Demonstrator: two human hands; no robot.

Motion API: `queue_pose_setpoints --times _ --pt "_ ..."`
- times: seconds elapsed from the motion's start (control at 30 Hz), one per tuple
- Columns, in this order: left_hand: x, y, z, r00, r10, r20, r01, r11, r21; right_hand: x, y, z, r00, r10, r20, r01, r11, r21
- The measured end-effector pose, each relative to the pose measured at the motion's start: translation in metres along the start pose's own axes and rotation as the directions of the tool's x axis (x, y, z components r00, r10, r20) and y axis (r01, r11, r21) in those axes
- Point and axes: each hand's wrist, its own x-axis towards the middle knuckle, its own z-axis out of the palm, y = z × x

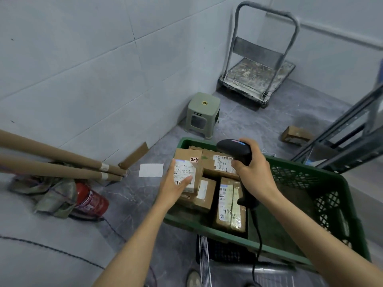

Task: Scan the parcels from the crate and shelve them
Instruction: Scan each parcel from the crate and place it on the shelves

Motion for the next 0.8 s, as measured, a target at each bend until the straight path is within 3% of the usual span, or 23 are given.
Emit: queue_pose_setpoints --times 0.57,0.8 --pt "-0.005 0.002 0.009 0.993 -0.051 -0.103 0.042 0.996 -0.084 -0.011 0.0 -0.004 0.999 0.022 -0.037 -0.022 1.0 0.006" --pt "-0.018 0.024 0.01 0.993 0.017 -0.114 -0.027 0.996 -0.086 -0.022 -0.008 -0.022 0.995 0.029 -0.09 -0.026 0.999 0.039"
